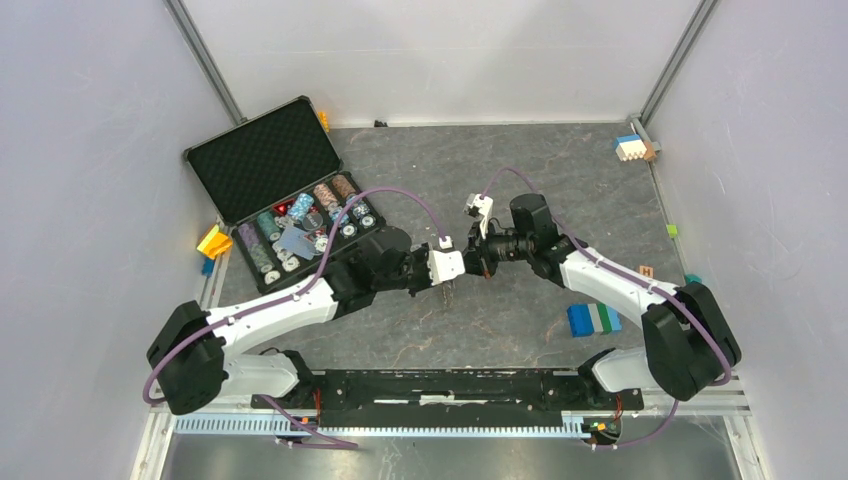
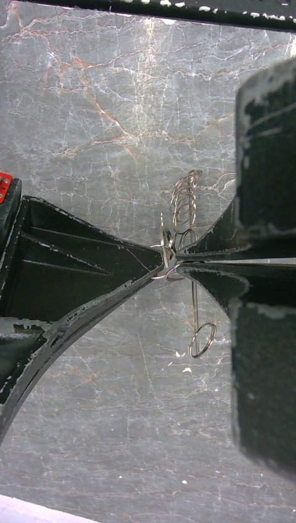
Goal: Put the keys on the keyring
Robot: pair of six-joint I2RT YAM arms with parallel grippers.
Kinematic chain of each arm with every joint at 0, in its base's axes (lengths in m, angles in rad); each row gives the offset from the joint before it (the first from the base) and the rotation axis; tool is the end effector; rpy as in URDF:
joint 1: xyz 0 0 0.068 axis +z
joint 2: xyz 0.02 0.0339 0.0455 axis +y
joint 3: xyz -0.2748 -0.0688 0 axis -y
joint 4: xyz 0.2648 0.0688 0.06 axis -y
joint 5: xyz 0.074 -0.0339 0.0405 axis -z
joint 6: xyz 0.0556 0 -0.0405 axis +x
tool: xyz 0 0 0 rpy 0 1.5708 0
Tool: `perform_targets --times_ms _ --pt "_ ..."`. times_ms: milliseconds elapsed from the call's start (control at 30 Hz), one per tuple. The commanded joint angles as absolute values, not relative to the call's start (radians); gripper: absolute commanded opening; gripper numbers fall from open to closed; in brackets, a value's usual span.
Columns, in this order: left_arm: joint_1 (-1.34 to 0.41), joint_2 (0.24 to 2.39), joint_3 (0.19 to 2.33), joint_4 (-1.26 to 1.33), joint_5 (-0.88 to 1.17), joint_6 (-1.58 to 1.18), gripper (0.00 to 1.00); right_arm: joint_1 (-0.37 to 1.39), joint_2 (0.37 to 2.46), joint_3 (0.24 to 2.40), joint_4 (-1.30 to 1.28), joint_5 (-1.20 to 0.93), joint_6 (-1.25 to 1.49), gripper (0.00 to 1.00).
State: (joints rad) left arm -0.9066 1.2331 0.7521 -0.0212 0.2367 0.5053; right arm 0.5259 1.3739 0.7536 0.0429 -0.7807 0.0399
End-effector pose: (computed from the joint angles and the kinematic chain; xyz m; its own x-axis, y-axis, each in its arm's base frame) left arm 0.1769 -0.2472 0.2418 0.1722 0.5434 -0.8216 0.9243 0.1993 0.3255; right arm 0.2499 0.1903 0.2159 -0.5063 -0.2611 -0.8219 -0.8471 0.3291 0.4173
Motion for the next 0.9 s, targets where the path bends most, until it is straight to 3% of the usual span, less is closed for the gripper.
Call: perform_targets --times_ms 0,867 --pt "-0.946 1.227 0.767 0.014 0.326 0.516 0.02 0.523 1.383 0.803 0.088 -0.643 0.024 0.00" --pt "-0.946 1.233 0.751 0.044 0.402 0.485 0.02 0.555 1.383 0.824 0.092 -0.580 0.051 0.00"
